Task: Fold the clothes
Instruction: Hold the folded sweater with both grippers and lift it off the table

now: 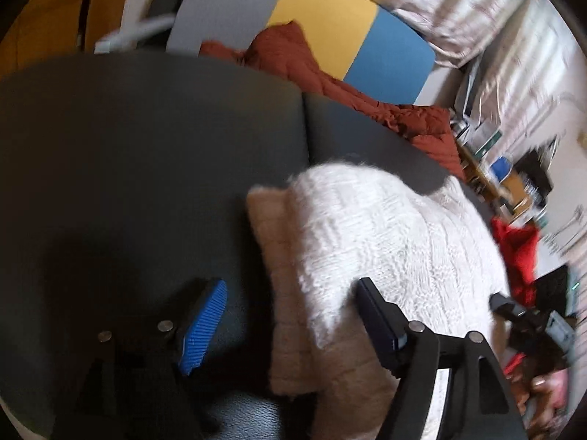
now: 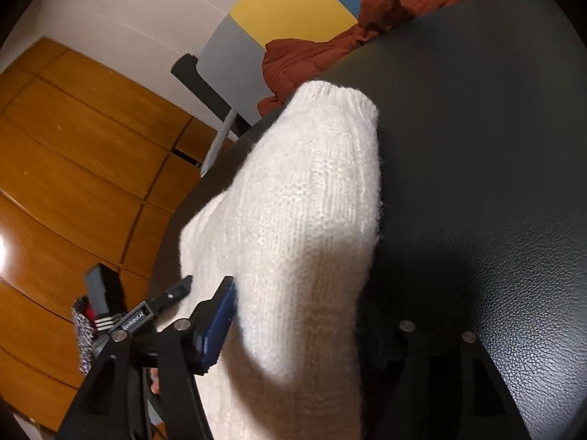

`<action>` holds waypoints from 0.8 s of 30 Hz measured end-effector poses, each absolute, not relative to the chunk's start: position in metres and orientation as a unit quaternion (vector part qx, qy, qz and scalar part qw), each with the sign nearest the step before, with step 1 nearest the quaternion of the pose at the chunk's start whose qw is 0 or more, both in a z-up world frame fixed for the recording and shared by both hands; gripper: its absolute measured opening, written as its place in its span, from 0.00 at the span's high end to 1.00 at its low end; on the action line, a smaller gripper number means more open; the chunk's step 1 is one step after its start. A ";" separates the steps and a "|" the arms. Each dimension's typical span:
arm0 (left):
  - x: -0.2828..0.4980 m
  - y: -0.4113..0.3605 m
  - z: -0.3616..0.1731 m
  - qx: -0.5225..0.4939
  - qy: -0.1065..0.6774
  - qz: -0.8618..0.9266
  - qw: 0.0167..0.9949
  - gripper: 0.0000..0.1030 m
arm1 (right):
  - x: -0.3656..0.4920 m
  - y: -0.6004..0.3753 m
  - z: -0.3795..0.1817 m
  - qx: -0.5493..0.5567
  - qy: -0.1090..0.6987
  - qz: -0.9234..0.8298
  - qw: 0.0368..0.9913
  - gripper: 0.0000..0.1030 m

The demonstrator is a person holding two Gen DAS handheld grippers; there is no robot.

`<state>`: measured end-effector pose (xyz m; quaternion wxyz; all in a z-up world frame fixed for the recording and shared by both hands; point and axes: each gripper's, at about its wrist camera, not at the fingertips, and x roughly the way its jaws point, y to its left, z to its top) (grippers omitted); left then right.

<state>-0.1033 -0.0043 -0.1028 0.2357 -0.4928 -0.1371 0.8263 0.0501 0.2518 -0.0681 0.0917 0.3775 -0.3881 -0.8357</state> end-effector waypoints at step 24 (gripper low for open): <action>-0.110 0.010 -0.119 -0.502 -0.202 0.784 0.304 0.52 | 0.055 0.248 -0.084 0.381 -0.382 -0.833 0.124 0.28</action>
